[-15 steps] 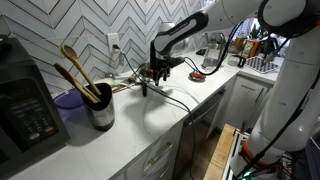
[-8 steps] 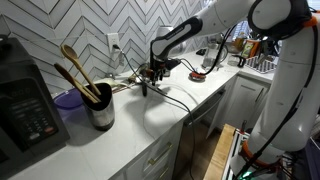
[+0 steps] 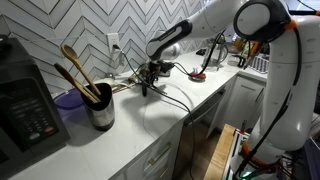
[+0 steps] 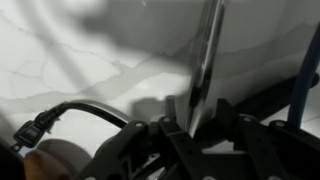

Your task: Put the ladle in the utensil holder

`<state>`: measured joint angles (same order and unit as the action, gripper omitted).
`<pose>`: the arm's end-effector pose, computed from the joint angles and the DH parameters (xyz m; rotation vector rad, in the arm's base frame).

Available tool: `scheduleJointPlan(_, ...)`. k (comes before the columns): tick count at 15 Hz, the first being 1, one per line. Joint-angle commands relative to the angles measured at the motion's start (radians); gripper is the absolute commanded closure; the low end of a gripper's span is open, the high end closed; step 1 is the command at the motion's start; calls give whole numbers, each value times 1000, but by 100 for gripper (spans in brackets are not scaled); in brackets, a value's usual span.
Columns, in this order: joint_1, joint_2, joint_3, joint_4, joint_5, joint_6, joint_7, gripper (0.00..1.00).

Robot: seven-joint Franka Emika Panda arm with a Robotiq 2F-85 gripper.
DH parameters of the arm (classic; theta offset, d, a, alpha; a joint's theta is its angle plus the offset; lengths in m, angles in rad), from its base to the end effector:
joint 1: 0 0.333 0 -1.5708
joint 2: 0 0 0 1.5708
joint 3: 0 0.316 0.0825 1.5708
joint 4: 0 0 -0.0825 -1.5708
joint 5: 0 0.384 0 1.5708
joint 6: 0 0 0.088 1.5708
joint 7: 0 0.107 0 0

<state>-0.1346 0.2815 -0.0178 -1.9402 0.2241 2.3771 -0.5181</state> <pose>0.6193 -0.0922 0.3547 -3.0065 -0.3272 -0.3033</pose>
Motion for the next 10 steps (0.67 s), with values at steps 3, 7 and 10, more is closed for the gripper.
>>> scheduleJointPlan(3, -45, 42, 44, 41, 63, -21, -84, 100)
scheduleJointPlan(7, -45, -16, 43, 19, 54, -32, -79, 99)
scheduleJointPlan(10, -49, -85, 35, -12, 57, -47, -86, 99)
